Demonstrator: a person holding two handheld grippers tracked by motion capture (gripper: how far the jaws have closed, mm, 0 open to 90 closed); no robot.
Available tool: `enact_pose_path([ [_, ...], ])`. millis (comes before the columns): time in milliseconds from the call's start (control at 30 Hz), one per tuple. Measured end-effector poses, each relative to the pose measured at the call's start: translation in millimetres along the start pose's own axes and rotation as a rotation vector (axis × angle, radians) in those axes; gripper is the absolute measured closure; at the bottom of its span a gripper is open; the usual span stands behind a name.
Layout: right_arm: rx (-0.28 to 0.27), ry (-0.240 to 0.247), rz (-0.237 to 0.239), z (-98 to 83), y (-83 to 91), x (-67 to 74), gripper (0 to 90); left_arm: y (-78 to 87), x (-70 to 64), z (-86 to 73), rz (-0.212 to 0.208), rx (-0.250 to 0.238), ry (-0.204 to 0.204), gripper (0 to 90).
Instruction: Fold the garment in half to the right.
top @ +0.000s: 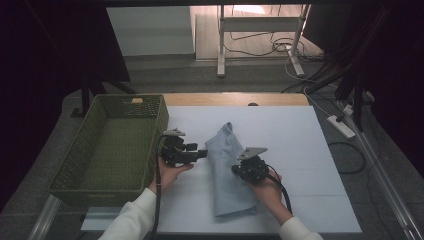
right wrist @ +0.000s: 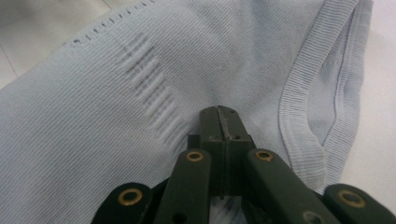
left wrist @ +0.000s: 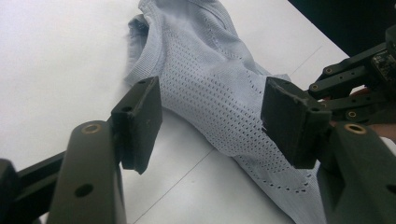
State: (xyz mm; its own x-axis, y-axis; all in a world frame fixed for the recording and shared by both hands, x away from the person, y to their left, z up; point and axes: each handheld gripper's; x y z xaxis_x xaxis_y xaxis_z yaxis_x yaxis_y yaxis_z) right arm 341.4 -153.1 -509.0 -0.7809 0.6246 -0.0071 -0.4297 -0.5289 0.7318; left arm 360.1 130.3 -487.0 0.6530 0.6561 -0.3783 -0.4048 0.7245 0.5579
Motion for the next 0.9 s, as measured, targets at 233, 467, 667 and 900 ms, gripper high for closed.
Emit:
enact_pose_path([
  [233, -0.037, 0.004, -0.027, 2.3, 6.3, -2.0, 75.6, 0.2, 0.5, 0.0, 0.002, -0.001, -0.001, 38.0],
  [467, -0.060, -0.047, -0.123, 4.7, 14.4, -15.1, 54.8, 0.3, 0.7, 0.1, 0.002, -0.002, 0.000, 37.9],
  [667, -0.022, -0.107, -0.083, 1.2, 9.9, -24.1, 58.0, 0.0, 1.1, 0.0, 0.001, 0.000, 0.000, 37.7],
  [900, 0.040, -0.129, -0.041, -1.6, 4.0, -25.9, 75.6, 0.1, 1.2, -0.3, 0.002, 0.000, 0.000, 37.7],
])
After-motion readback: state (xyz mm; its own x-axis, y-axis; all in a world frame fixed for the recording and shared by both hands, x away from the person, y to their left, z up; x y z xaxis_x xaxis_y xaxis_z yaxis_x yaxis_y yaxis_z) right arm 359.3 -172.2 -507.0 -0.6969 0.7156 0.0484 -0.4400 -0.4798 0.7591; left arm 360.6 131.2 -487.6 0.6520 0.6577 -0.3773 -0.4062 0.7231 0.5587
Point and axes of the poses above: each handheld gripper's, and its own axes: y roughly backward along the jaws, z roughly out of its top, x roughly to its left, and after that the axes turned 2 degrees about -y, right-handed
